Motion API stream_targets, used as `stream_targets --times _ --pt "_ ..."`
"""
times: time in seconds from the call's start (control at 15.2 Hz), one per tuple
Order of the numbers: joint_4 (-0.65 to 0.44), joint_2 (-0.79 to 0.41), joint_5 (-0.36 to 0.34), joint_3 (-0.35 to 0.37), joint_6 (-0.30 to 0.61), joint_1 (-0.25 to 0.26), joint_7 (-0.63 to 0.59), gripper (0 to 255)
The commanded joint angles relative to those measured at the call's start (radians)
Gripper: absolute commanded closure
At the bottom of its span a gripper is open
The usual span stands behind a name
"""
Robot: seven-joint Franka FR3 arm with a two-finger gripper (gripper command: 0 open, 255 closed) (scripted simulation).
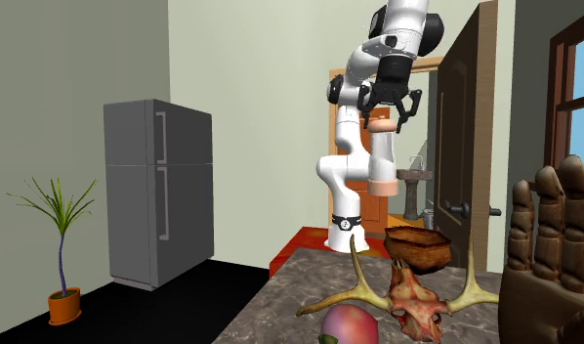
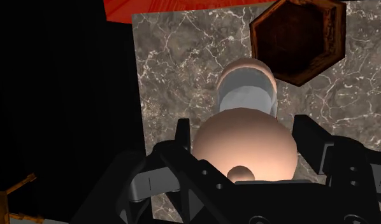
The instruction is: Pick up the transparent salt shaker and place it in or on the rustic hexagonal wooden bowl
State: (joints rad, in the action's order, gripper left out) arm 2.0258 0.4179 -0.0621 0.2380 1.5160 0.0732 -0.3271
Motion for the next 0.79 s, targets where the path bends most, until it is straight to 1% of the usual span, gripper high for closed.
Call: stream_targets --times 0.0,0.46,0.73 --pt "-0.005 0.023 0.022 0.030 -0.032 0.018 -0.042 255" --pt "-0.073 0.043 0.090 0.137 -0.127 0.069 -0.188 255" --pt "-0.005 0.059 0.096 0.138 -0.074 0.073 -0.189 255"
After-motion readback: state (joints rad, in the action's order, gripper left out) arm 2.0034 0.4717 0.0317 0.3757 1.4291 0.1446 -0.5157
